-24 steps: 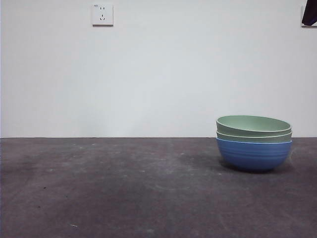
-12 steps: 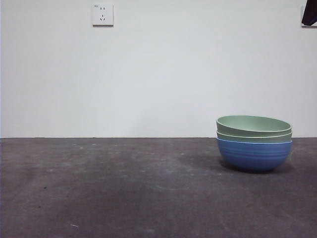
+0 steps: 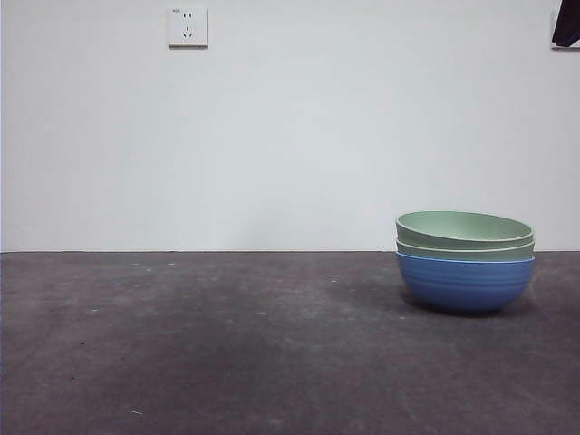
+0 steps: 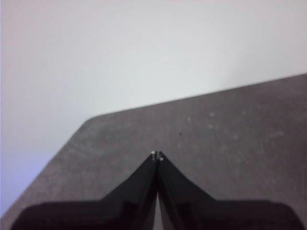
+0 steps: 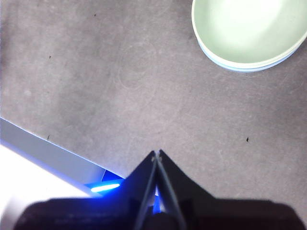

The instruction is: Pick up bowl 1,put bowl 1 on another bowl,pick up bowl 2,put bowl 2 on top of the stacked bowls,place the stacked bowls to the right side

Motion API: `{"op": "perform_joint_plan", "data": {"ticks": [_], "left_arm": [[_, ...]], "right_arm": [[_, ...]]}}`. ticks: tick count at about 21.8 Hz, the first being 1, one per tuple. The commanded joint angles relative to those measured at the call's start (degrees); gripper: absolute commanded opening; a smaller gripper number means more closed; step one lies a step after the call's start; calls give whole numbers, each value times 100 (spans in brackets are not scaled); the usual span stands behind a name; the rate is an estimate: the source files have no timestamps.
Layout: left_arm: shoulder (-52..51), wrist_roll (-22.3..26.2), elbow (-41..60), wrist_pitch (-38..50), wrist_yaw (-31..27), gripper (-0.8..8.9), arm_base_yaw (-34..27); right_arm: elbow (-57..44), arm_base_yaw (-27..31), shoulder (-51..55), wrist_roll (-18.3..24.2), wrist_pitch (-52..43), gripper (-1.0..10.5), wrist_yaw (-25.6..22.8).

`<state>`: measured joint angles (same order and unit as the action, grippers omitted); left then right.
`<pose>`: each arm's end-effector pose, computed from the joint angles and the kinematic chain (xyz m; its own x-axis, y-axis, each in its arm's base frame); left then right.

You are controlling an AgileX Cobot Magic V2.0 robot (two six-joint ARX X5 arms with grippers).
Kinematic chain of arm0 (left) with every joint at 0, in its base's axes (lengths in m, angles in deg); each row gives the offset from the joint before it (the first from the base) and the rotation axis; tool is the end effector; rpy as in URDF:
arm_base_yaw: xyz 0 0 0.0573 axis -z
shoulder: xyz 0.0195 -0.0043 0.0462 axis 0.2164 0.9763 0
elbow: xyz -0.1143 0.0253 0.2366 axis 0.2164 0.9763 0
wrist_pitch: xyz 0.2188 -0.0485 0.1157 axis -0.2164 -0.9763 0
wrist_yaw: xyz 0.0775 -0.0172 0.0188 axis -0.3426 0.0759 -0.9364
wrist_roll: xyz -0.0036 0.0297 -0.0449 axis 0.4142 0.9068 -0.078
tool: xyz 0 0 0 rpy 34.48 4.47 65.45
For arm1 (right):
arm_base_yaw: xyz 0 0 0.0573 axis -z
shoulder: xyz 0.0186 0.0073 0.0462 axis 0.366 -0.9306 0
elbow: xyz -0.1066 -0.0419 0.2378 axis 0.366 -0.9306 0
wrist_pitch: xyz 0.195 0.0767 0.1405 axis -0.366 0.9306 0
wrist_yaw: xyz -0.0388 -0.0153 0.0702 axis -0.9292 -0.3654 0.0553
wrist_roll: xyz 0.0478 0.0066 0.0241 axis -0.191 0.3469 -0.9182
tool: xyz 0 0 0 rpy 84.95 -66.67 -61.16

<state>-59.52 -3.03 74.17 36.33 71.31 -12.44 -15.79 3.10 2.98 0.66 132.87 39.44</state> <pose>0.0993 0.0028 0.1797 0.9947 0.1009 0.0198 -0.1028 0.9753 0.1953 0.1665 0.0639 0.3438 0.3826 0.4230 -0.8213 -0.4073 0.8752 0.2611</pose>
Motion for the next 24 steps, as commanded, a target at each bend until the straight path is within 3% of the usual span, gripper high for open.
{"op": "perform_joint_plan", "data": {"ticks": [1, 15, 19, 24], "left_arm": [[-133, -125, 186, 2, -2, -3, -20], [-404, -780, 240, -1425, 221, -3, -20], [-404, -955, 240, -1421, 603, -3, -15], [-404, -990, 238, -1394, 599, -3, -15]], "right_arm": [[-7, -7, -4, 28, -26, 3, -15], [-7, -7, -4, 31, -26, 3, -15], [-7, -7, -2, 31, -26, 3, -15], [-7, -7, -2, 28, -26, 3, -15]]}}
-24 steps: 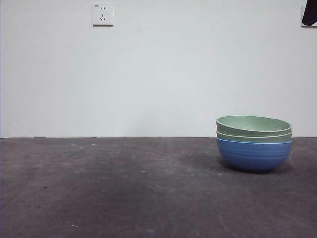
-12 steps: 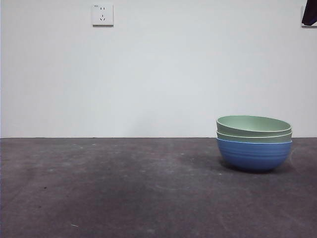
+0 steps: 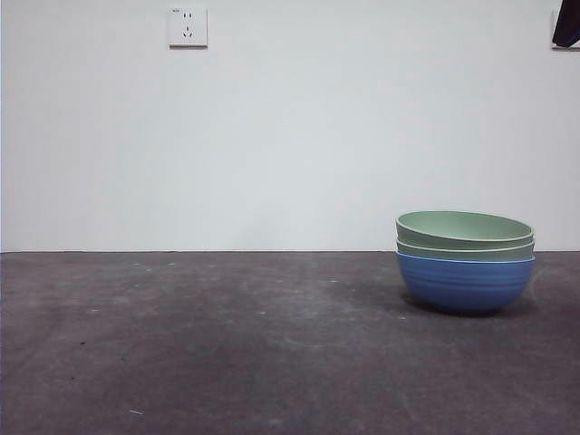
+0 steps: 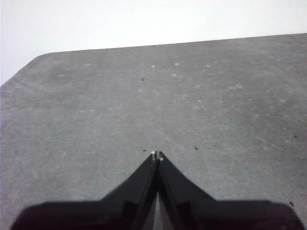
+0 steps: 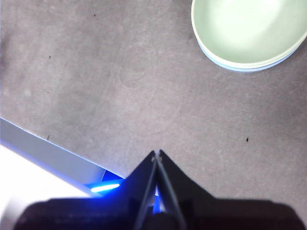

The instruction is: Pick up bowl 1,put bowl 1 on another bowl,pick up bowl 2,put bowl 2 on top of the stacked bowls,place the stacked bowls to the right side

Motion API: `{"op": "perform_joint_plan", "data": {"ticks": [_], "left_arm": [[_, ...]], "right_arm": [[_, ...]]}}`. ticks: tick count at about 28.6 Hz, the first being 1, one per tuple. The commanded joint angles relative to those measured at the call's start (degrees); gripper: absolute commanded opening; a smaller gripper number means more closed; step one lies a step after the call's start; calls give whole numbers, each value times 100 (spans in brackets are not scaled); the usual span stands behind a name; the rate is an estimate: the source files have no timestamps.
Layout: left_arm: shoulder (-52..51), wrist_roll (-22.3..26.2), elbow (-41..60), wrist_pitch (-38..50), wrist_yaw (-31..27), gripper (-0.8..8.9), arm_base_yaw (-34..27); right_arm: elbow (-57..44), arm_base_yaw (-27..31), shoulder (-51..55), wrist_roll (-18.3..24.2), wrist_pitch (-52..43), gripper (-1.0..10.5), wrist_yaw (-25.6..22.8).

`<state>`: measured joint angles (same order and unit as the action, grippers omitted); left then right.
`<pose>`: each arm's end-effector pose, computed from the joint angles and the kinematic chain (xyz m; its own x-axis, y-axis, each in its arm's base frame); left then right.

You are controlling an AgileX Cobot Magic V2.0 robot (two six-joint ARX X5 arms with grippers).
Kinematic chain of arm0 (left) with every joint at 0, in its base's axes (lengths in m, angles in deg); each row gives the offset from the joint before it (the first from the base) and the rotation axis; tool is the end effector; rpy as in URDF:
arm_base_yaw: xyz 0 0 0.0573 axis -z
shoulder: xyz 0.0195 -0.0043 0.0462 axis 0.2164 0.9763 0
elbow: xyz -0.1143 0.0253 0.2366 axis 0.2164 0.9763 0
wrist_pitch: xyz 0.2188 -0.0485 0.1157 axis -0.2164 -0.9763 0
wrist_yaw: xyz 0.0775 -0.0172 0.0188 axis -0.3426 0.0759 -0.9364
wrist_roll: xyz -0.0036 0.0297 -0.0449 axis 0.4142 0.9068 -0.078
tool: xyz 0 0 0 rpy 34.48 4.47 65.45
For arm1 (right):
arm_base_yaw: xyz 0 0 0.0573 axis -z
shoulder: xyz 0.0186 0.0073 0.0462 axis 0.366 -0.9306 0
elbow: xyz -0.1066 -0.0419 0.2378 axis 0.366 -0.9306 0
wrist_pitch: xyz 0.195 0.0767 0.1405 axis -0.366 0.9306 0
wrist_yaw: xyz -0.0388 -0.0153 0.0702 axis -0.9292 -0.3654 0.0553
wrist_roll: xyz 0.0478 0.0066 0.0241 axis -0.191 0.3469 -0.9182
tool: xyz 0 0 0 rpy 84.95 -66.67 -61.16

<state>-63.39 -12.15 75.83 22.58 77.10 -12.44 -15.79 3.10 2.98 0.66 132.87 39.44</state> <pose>0.0949 -0.0001 0.1520 0.9836 0.0000 -0.1805 0.0071 0.9992 0.0389 0.1665 0.0639 0.3438 0.3826 0.4230 -0.8213 -0.4073 0.8752 0.2611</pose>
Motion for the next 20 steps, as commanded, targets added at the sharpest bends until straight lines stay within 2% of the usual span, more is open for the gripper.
{"op": "perform_joint_plan", "data": {"ticks": [1, 20], "left_arm": [[-15, -79, 72, -20, 20, -3, -15], [-15, -79, 72, -20, 20, -3, -15]], "right_arm": [[-7, -7, -2, 28, -28, 3, -15], [-7, -7, -2, 114, -26, 3, -22]]}}
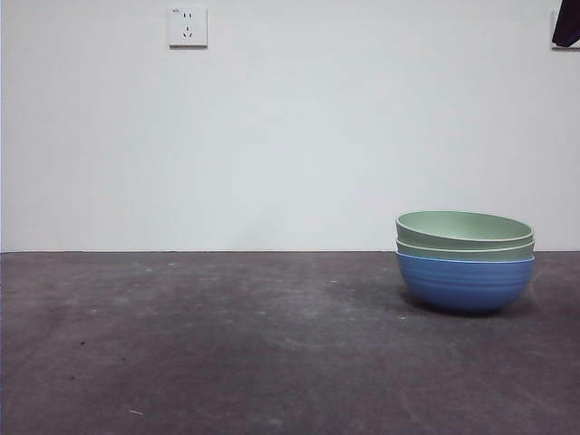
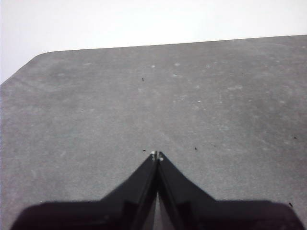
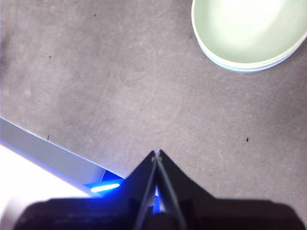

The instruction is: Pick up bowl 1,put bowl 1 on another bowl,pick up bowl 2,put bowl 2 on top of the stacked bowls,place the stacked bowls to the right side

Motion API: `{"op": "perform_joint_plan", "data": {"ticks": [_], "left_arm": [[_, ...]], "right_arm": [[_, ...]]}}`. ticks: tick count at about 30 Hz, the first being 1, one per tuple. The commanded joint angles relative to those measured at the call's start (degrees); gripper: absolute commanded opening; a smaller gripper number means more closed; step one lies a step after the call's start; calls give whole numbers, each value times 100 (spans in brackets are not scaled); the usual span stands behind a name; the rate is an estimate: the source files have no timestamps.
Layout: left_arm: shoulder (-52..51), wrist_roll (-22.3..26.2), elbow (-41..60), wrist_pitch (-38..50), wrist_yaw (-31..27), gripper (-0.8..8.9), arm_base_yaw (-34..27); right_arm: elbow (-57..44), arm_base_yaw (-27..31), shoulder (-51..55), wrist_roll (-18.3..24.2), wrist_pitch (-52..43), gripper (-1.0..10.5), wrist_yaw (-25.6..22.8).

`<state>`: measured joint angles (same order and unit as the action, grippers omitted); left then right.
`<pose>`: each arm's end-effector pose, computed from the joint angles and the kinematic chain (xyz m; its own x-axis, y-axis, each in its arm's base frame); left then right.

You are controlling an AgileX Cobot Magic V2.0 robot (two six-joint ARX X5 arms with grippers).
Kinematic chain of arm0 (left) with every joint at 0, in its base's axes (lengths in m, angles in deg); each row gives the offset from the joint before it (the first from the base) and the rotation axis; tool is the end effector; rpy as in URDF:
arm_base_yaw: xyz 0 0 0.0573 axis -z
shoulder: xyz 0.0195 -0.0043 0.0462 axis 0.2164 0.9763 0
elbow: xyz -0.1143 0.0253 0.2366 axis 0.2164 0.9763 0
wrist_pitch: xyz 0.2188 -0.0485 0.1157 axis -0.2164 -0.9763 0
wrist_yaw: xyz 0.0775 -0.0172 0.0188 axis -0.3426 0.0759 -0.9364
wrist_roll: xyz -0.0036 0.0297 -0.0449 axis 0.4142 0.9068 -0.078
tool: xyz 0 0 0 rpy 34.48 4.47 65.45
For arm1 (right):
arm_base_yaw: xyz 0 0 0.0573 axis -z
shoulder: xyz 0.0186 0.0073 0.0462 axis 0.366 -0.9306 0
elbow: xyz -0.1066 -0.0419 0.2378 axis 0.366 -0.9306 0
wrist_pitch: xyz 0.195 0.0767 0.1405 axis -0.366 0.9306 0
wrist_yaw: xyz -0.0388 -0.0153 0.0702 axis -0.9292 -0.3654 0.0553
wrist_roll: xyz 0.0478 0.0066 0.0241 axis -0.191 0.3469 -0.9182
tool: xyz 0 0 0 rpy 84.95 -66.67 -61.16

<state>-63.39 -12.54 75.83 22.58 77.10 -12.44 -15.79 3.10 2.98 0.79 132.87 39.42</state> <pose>0.0949 -0.0001 0.1520 0.9836 0.0000 -0.1805 0.0059 0.9995 0.0322 0.1665 0.0639 0.3438 0.3828 0.4227 -0.8214 -0.4090 0.8748 0.2596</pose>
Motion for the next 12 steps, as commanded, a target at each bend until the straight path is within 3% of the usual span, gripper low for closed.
{"op": "perform_joint_plan", "data": {"ticks": [1, 6, 12], "left_arm": [[-15, -39, 72, -20, 20, -3, -15], [-15, -39, 72, -20, 20, -3, -15], [-15, -39, 72, -20, 20, -3, -15]], "right_arm": [[-9, -9, -2, 179, -39, 3, -17], [-76, 363, 391, 481, -811, 3, -155], [-918, 839, 1565, 402, -2507, 3, 15]]}}
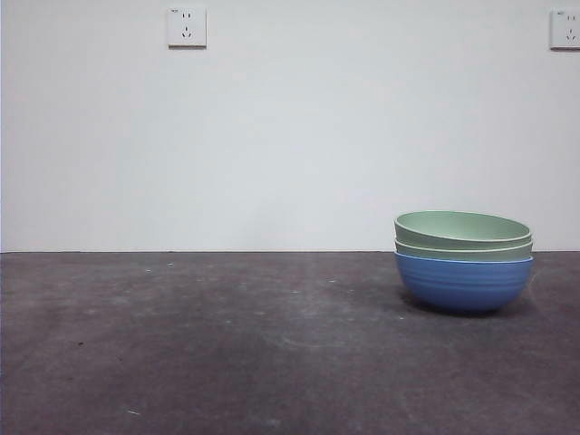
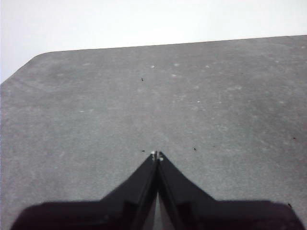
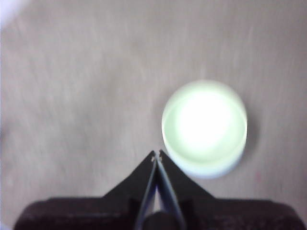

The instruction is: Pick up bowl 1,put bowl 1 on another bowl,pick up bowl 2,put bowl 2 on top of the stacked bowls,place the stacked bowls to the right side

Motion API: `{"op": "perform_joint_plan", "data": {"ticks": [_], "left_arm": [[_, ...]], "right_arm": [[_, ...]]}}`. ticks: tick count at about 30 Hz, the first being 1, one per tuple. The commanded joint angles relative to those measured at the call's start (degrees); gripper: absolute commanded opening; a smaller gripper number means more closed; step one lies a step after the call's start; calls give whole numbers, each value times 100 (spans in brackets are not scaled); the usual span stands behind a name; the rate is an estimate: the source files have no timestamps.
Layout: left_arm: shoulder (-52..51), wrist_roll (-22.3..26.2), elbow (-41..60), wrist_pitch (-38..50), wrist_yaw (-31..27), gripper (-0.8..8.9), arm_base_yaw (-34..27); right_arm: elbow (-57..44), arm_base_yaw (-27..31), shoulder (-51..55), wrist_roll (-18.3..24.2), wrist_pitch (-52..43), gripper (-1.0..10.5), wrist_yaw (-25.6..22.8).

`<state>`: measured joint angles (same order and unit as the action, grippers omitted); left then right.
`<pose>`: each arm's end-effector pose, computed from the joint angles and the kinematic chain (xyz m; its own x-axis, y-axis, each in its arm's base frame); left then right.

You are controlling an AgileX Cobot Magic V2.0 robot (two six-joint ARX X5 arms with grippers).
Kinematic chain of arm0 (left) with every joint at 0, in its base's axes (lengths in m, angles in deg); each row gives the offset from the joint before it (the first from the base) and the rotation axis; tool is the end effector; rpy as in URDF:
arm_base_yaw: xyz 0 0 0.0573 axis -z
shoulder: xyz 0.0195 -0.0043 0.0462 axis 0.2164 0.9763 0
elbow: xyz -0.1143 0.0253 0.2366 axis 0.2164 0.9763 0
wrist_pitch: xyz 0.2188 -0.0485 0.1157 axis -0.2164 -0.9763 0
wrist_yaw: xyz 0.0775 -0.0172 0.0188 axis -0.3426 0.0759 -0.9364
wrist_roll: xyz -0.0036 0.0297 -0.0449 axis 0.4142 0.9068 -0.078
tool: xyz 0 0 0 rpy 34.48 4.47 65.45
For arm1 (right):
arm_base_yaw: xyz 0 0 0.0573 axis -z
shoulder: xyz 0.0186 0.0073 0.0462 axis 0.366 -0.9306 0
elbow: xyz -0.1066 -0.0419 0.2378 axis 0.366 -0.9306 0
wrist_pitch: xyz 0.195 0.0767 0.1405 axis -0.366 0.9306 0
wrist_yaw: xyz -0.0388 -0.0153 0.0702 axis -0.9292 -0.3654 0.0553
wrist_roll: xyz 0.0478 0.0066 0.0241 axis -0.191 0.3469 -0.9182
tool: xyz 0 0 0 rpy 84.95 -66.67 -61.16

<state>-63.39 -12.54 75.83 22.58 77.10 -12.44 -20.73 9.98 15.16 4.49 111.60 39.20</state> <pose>0.0949 -0.0001 0.1520 0.9836 0.0000 -0.1805 0.0059 0.9995 0.0322 0.1473 0.0381 0.3743 0.7575 0.4365 -0.4854 -0.4386 0.8911 0.1169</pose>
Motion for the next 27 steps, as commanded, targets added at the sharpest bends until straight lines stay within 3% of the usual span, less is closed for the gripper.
{"op": "perform_joint_plan", "data": {"ticks": [1, 6, 11, 19, 27], "left_arm": [[-15, -39, 72, -20, 20, -3, -15], [-17, -39, 72, -17, 20, -3, -15], [-15, -39, 72, -20, 20, -3, -15], [-17, -39, 72, -20, 20, -3, -15], [-15, -39, 72, -20, 20, -3, -15]], "right_arm": [[-695, 286, 603, 46, -640, 3, 24], [-2251, 807, 1799, 50, -2098, 3, 9], [-3779, 920, 2828, 48, -3139, 3, 7], [-5451, 920, 4089, -59, -3423, 3, -13], [-6170, 920, 4715, -417, -3401, 3, -13]]}}
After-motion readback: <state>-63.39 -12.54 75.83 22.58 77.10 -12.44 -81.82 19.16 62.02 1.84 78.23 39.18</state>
